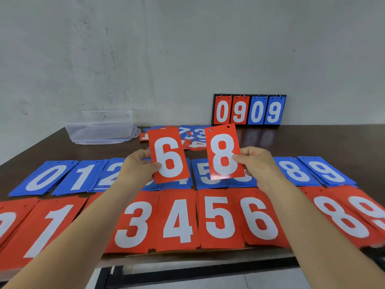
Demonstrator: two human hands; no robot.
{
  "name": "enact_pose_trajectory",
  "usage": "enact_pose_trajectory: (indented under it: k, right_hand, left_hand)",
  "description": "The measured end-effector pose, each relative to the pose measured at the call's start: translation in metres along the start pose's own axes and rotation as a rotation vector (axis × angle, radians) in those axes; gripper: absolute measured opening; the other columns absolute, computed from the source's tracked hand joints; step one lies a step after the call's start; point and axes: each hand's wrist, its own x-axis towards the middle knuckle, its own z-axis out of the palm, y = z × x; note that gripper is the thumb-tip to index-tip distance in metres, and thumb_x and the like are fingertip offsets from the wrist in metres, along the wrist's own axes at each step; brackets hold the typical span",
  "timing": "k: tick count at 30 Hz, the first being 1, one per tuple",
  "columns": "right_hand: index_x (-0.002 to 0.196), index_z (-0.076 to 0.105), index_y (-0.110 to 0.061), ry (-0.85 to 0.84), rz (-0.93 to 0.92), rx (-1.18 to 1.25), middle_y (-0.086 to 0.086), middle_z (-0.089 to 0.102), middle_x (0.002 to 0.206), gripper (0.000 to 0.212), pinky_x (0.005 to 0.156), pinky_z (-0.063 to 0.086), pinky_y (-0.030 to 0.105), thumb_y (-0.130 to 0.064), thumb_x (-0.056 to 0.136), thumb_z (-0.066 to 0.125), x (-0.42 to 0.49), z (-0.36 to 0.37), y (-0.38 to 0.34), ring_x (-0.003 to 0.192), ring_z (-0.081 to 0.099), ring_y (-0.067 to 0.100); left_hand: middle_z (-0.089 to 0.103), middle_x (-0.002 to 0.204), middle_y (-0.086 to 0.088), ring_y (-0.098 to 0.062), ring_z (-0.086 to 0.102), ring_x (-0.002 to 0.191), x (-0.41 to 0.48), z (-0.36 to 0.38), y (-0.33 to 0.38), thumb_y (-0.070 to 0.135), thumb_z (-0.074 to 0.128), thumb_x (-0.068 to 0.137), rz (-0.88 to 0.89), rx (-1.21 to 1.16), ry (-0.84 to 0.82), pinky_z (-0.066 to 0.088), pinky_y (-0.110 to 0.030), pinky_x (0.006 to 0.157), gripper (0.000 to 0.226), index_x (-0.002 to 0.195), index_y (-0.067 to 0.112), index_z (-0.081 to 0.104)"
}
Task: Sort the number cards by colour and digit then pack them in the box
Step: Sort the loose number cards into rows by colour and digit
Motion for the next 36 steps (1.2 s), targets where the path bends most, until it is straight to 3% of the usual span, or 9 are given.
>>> enact_pose_trajectory:
  k: [2, 4, 9, 15, 20, 24, 30, 34, 36]
  right_hand:
    - [0.081, 0.065, -0.016, 0.021, 0.020, 0.036, 0.005, 0.071, 0.088, 0.011, 0.068, 0.057, 0.029, -0.009, 0.089, 0.066, -0.015, -0.011, 0.006, 0.076, 0.068, 0.016]
    - [0.082, 0.066, -0.015, 0.051, 0.026, 0.046, 0.010, 0.072, 0.090, 0.010, 0.075, 0.058, 0.036, -0.007, 0.088, 0.067, -0.030, -0.024, 0.011, 0.079, 0.069, 0.022]
    - [0.089, 0.069, -0.016, 0.155, 0.028, 0.013, 0.007, 0.073, 0.098, 0.006, 0.086, 0.055, 0.040, -0.010, 0.087, 0.067, -0.057, -0.054, 0.024, 0.093, 0.069, 0.023]
    - [0.096, 0.068, -0.018, 0.252, 0.054, 0.015, 0.006, 0.071, 0.102, 0.010, 0.089, 0.055, 0.041, -0.012, 0.088, 0.068, -0.072, -0.101, 0.035, 0.096, 0.068, 0.023]
    - [0.094, 0.067, -0.017, 0.304, 0.069, 0.019, 0.008, 0.071, 0.100, 0.011, 0.081, 0.056, 0.038, -0.010, 0.086, 0.069, -0.072, -0.151, 0.045, 0.091, 0.068, 0.024]
    - [0.094, 0.069, -0.015, 0.314, 0.101, 0.010, 0.011, 0.071, 0.101, 0.010, 0.087, 0.055, 0.048, -0.010, 0.085, 0.070, -0.068, -0.188, 0.056, 0.093, 0.069, 0.029]
    - [0.094, 0.067, -0.012, 0.240, 0.131, -0.044, 0.008, 0.068, 0.096, 0.013, 0.085, 0.055, 0.042, -0.004, 0.084, 0.069, -0.057, -0.224, 0.079, 0.088, 0.066, 0.025]
    - [0.109, 0.069, -0.012, 0.274, 0.059, -0.364, 0.007, 0.070, 0.110, 0.026, 0.091, 0.050, 0.038, -0.009, 0.083, 0.069, -0.046, -0.224, 0.103, 0.102, 0.063, 0.026]
    - [0.118, 0.064, -0.018, 0.316, -0.013, -0.686, 0.004, 0.068, 0.113, 0.030, 0.078, 0.044, 0.028, -0.018, 0.088, 0.065, -0.048, -0.220, 0.112, 0.106, 0.059, 0.025]
  left_hand:
    - [0.067, 0.114, -0.012, -0.025, 0.065, 0.090, -0.012, 0.006, -0.002, 0.013, 0.066, 0.089, -0.024, 0.008, -0.017, 0.056, -0.036, 0.077, 0.035, 0.123, 0.013, 0.057]
    - [0.066, 0.115, -0.008, -0.021, 0.064, 0.089, -0.027, 0.013, -0.004, 0.015, 0.066, 0.090, -0.043, 0.014, -0.039, 0.055, -0.032, 0.071, 0.035, 0.124, 0.016, 0.057]
    - [0.065, 0.114, -0.003, -0.019, 0.066, 0.088, -0.058, 0.037, -0.005, 0.020, 0.068, 0.089, -0.063, 0.032, -0.091, 0.056, -0.033, 0.076, 0.038, 0.124, 0.017, 0.055]
    - [0.068, 0.107, -0.004, -0.018, 0.067, 0.088, -0.089, 0.076, 0.000, 0.019, 0.069, 0.088, -0.023, 0.005, -0.173, 0.055, -0.026, 0.070, 0.026, 0.112, 0.016, 0.059]
    - [0.070, 0.086, -0.004, -0.020, 0.068, 0.085, -0.107, 0.116, 0.006, 0.018, 0.072, 0.085, 0.026, 0.090, -0.182, 0.056, -0.030, 0.072, 0.019, 0.100, 0.016, 0.059]
    - [0.069, 0.095, -0.003, -0.018, 0.064, 0.089, -0.114, 0.140, 0.013, 0.023, 0.072, 0.085, 0.042, 0.237, -0.154, 0.052, -0.027, 0.072, 0.026, 0.105, 0.019, 0.056]
    - [0.066, 0.114, -0.006, -0.014, 0.059, 0.088, -0.126, 0.163, 0.019, 0.023, 0.070, 0.087, 0.055, 0.538, -0.117, 0.043, -0.015, 0.056, 0.038, 0.123, 0.015, 0.057]
    - [0.064, 0.095, 0.001, -0.012, 0.059, 0.079, -0.134, 0.176, 0.015, 0.023, 0.068, 0.087, 0.097, 0.771, -0.023, 0.050, -0.021, 0.064, 0.029, 0.114, 0.014, 0.061]
    - [0.060, 0.090, 0.004, -0.015, 0.060, 0.080, -0.137, 0.182, 0.011, 0.024, 0.068, 0.086, 0.115, 0.850, 0.039, 0.052, -0.026, 0.066, 0.025, 0.108, 0.016, 0.061]
